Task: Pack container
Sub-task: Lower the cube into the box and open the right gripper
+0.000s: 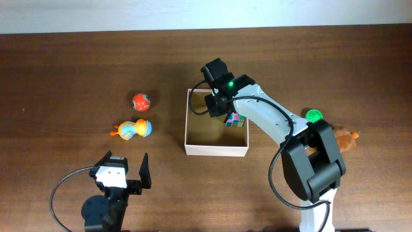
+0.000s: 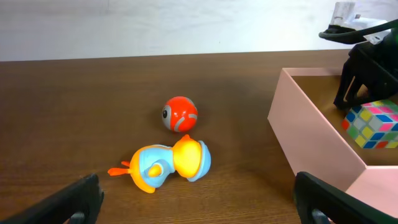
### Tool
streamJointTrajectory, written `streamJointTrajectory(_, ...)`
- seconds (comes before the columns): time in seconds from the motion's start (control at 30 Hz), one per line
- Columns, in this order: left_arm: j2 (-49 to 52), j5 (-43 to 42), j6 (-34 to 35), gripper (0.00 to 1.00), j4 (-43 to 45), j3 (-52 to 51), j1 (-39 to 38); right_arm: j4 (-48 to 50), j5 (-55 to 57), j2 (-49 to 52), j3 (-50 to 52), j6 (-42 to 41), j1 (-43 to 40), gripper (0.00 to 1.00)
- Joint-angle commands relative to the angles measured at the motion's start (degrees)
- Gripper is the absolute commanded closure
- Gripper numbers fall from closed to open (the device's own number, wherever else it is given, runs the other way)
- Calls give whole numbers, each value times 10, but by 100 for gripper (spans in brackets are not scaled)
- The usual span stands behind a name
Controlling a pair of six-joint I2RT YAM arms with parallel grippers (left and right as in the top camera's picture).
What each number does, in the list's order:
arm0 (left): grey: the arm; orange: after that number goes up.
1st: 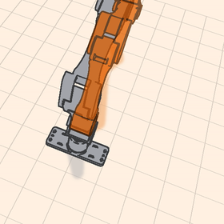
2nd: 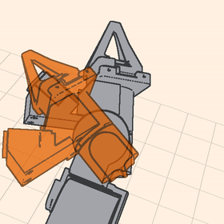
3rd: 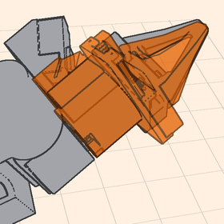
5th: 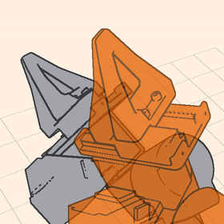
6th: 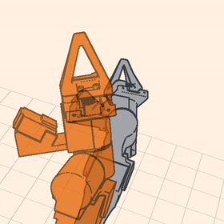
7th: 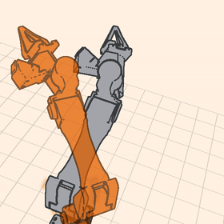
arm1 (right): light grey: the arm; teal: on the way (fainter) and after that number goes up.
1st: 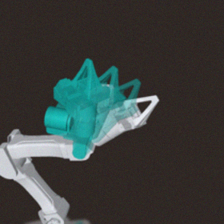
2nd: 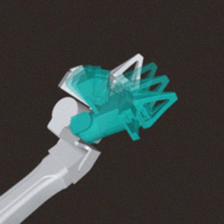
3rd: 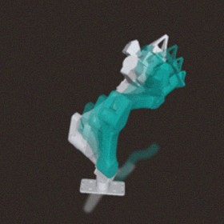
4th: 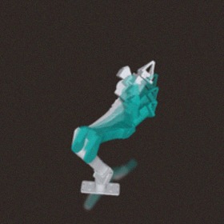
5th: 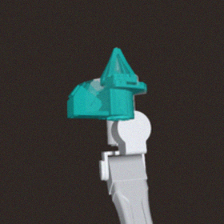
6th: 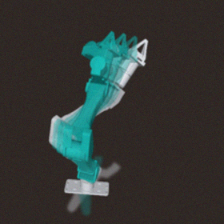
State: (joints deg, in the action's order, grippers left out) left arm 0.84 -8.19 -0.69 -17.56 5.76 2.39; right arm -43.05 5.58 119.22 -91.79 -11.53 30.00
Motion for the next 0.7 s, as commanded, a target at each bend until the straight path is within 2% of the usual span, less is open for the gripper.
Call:
streamJointTrajectory(0.0, -5, -6, -11, 1, 0, -3, 4, -2, 18, -7, 3, 7, -9, 77)
streamJointTrajectory(0.33, -5, -6, -11, 1, 0, -3, 4, -5, 12, -7, 3, 22, -27, 77)
streamJointTrajectory(0.67, -5, -6, -11, 1, 0, -3, 4, -57, -35, -7, -54, 65, 13, 61)
